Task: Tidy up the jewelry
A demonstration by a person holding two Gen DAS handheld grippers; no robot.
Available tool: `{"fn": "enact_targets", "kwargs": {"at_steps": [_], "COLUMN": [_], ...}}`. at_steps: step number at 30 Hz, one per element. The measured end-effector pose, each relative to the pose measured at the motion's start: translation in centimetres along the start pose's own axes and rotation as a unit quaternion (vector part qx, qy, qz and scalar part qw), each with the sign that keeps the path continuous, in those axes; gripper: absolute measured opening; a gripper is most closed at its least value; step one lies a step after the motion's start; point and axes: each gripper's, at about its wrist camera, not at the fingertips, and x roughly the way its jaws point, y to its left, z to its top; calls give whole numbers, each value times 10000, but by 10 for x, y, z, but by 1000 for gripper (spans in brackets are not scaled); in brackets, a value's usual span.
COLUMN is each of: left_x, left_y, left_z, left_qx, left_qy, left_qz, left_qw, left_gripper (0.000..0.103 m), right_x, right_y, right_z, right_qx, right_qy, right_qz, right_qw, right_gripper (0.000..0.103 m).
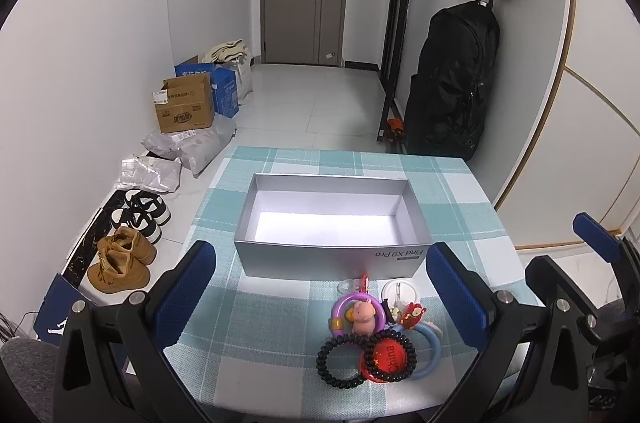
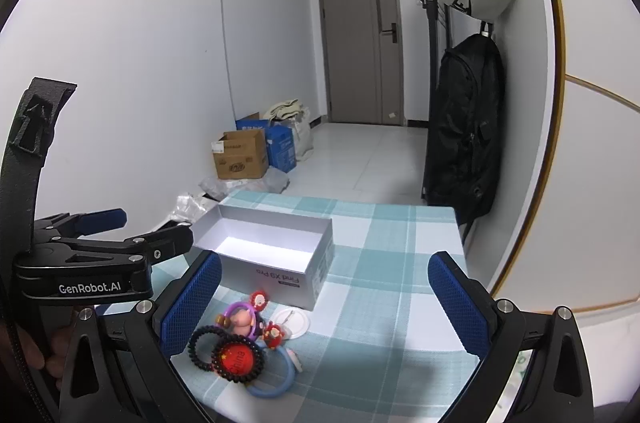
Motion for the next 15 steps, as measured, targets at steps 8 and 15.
{"fn": "enact_targets", "kwargs": {"at_steps": [8,15], "left_x": [9,25], "left_y": [8,27], "left_z": [-1,-6], "left_qx": [-56,-201], "left_qy": [256,691], "left_qz": [-150,-221], "left_qw": [9995,9972], "left_gripper": [102,102], "right_x": [13,40], "right_y": [3,16], "right_z": [-4,-23], "right_qx": [-12,-84], "right_qy": [300,1163], "right_qz": [65,469], "right_qw": [9995,9921], "right_gripper": [103,103]}}
